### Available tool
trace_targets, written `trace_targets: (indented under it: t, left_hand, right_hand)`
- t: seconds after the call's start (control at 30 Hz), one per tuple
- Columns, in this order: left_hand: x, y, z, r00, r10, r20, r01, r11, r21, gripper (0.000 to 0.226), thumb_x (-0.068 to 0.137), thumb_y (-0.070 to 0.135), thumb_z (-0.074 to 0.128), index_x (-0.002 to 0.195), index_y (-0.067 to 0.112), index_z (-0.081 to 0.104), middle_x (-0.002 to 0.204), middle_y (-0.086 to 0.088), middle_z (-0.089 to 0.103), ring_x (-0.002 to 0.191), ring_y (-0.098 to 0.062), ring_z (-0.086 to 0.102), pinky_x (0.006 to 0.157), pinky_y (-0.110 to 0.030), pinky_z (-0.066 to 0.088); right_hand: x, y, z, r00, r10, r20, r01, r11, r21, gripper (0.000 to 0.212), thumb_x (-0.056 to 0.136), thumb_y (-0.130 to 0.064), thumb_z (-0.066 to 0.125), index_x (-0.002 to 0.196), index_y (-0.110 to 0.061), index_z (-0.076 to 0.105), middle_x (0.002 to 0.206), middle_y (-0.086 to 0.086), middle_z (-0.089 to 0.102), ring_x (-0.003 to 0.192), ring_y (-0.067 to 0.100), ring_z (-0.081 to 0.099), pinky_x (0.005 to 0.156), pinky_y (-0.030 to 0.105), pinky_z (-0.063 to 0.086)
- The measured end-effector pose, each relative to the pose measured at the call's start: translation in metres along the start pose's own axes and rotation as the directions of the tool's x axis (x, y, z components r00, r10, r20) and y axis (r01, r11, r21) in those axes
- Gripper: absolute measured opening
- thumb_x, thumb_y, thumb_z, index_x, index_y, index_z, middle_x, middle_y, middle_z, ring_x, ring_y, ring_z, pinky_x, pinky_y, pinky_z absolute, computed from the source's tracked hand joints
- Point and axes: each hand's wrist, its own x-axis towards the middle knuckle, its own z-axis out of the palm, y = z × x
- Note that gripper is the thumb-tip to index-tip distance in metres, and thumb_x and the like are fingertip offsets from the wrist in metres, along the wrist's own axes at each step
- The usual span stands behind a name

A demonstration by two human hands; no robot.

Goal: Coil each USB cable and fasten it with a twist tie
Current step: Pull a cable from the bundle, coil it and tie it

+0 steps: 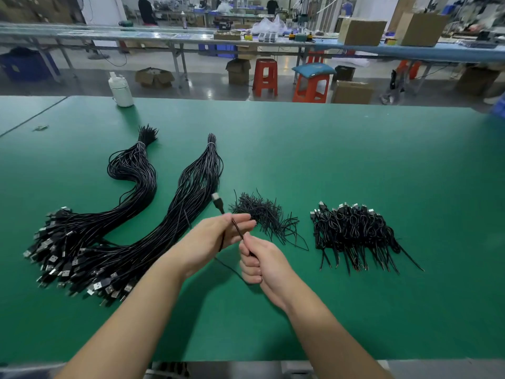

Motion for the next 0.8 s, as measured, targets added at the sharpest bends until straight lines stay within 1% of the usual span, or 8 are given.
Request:
trace_targets:
  t: [0.13, 0.23, 0.37, 0.43, 0.5, 0.63, 0.73, 0.8]
  left_hand:
    - [0.013, 0.006, 0.009, 0.981, 0.049, -0.188, -0.156, 0.776, -0.612, 0.047, 0.108, 0.028, 0.025, 0.117, -0.005, 0.058, 0.108, -0.021, 0.072, 0.102, -0.03, 0.071, 0.085, -0.037, 0.059]
    - [0.005, 0.025, -0.004, 0.993, 0.056, 0.106, 0.034, 0.718, -0.695, 0.044, 0.103, 0.027, 0.033, 0.091, 0.003, 0.068, 0.059, -0.004, 0.062, 0.043, -0.013, 0.057, 0.044, -0.022, 0.047]
    - [-0.003, 0.023, -0.014, 0.836, -0.222, 0.502, 0.153, 0.973, 0.175, 0.047, 0.101, 0.027, 0.033, 0.095, -0.004, 0.068, 0.059, -0.012, 0.063, 0.029, -0.009, 0.033, 0.036, -0.019, 0.026]
    - [0.002, 0.015, -0.011, 0.881, -0.365, 0.301, 0.152, 0.821, 0.55, 0.045, 0.105, 0.028, 0.034, 0.096, 0.0, 0.068, 0.076, -0.019, 0.072, 0.036, -0.015, 0.044, 0.037, -0.021, 0.031]
    - [0.01, 0.003, -0.004, 0.963, -0.267, 0.036, 0.195, 0.784, 0.59, 0.04, 0.108, 0.024, 0.032, 0.1, 0.004, 0.065, 0.095, -0.02, 0.074, 0.061, -0.026, 0.066, 0.051, -0.027, 0.051]
    - [0.03, -0.012, 0.021, 0.939, 0.022, -0.344, -0.048, 0.997, -0.066, 0.039, 0.109, 0.021, 0.027, 0.126, 0.001, 0.055, 0.122, -0.017, 0.066, 0.109, -0.025, 0.067, 0.097, -0.037, 0.053]
    - [0.035, 0.004, 0.025, 0.957, -0.074, -0.282, -0.128, 0.761, -0.636, 0.042, 0.109, 0.027, 0.026, 0.11, -0.001, 0.058, 0.085, -0.01, 0.072, 0.071, -0.016, 0.071, 0.059, -0.023, 0.056]
    - [0.028, 0.017, 0.019, 0.991, -0.058, -0.121, -0.042, 0.722, -0.691, 0.035, 0.106, 0.028, 0.034, 0.096, 0.005, 0.059, 0.059, 0.004, 0.052, 0.039, -0.005, 0.043, 0.037, -0.017, 0.032]
  right_hand:
    - [-0.001, 0.009, -0.002, 0.999, 0.035, 0.023, -0.033, 0.997, -0.068, 0.041, 0.106, -0.034, 0.042, 0.068, -0.019, 0.038, 0.058, -0.001, 0.017, 0.051, 0.013, 0.01, 0.049, 0.029, 0.008]
    - [-0.001, 0.014, -0.014, 0.995, 0.087, 0.056, -0.089, 0.995, 0.034, 0.046, 0.102, -0.035, 0.049, 0.061, -0.02, 0.035, 0.054, -0.002, 0.015, 0.046, 0.012, 0.012, 0.046, 0.027, 0.01]
    - [0.007, 0.006, -0.033, 0.995, 0.095, 0.012, -0.095, 0.966, 0.24, 0.041, 0.091, -0.035, 0.058, 0.057, -0.019, 0.044, 0.047, -0.007, 0.019, 0.038, 0.008, 0.015, 0.04, 0.022, 0.011]
    - [0.011, 0.001, -0.036, 0.996, 0.083, 0.029, -0.088, 0.96, 0.265, 0.037, 0.095, -0.031, 0.054, 0.06, -0.018, 0.049, 0.048, -0.008, 0.02, 0.038, 0.006, 0.016, 0.038, 0.021, 0.011]
    - [0.012, -0.001, -0.034, 0.995, 0.076, 0.058, -0.089, 0.962, 0.257, 0.033, 0.098, -0.027, 0.049, 0.066, -0.016, 0.051, 0.049, -0.007, 0.021, 0.038, 0.006, 0.016, 0.037, 0.021, 0.011]
    - [0.009, 0.005, -0.02, 0.988, 0.092, 0.12, -0.111, 0.981, 0.158, 0.036, 0.104, -0.027, 0.042, 0.07, -0.016, 0.048, 0.053, -0.004, 0.016, 0.04, 0.007, 0.012, 0.038, 0.02, 0.01]
    - [0.006, 0.006, -0.017, 0.981, 0.129, 0.143, -0.152, 0.974, 0.168, 0.04, 0.105, -0.031, 0.042, 0.067, -0.018, 0.046, 0.053, -0.005, 0.016, 0.042, 0.007, 0.01, 0.04, 0.02, 0.009]
    - [0.004, 0.002, -0.024, 0.976, 0.157, 0.15, -0.192, 0.948, 0.256, 0.041, 0.102, -0.032, 0.044, 0.063, -0.019, 0.046, 0.05, -0.007, 0.018, 0.042, 0.008, 0.009, 0.04, 0.021, 0.008]
